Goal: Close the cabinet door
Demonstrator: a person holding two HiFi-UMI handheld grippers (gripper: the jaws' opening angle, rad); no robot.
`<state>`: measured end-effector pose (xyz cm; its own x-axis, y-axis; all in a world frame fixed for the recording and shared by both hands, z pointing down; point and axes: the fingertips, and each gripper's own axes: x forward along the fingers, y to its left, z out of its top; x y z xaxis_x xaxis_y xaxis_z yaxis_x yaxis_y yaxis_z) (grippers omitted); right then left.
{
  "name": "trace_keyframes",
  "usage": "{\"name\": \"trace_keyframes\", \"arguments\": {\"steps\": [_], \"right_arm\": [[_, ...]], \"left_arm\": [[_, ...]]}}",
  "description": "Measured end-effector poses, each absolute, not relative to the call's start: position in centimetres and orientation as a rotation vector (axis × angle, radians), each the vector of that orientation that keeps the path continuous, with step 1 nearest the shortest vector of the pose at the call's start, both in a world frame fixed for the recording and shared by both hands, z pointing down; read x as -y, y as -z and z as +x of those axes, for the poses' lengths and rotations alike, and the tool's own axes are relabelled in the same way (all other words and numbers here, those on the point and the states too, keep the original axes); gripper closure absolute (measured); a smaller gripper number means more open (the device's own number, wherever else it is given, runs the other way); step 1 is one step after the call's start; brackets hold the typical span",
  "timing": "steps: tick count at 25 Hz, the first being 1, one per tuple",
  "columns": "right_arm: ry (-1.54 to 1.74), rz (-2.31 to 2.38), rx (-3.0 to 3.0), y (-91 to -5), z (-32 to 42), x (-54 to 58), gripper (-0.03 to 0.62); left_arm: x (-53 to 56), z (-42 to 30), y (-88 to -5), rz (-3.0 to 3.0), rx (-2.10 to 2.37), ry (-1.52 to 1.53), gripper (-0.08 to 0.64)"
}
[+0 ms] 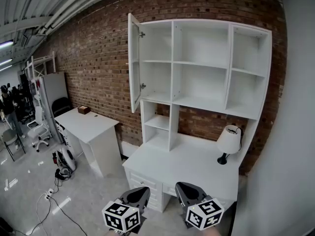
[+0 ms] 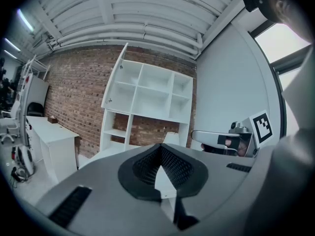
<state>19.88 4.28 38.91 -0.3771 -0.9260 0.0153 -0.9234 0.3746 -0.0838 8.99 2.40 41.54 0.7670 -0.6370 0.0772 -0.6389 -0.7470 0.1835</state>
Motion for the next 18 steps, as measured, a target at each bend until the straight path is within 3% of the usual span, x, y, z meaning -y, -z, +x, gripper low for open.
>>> {"name": "trace_keyframes", "arguments": {"steps": [18], "right_arm": [[0.135, -1.686, -2.595, -38.7, 19.0, -1.4, 0.566]], "left_arm": [[-0.1, 8.8, -41.9, 2.757, 1.028, -0.015, 0.552]]}}
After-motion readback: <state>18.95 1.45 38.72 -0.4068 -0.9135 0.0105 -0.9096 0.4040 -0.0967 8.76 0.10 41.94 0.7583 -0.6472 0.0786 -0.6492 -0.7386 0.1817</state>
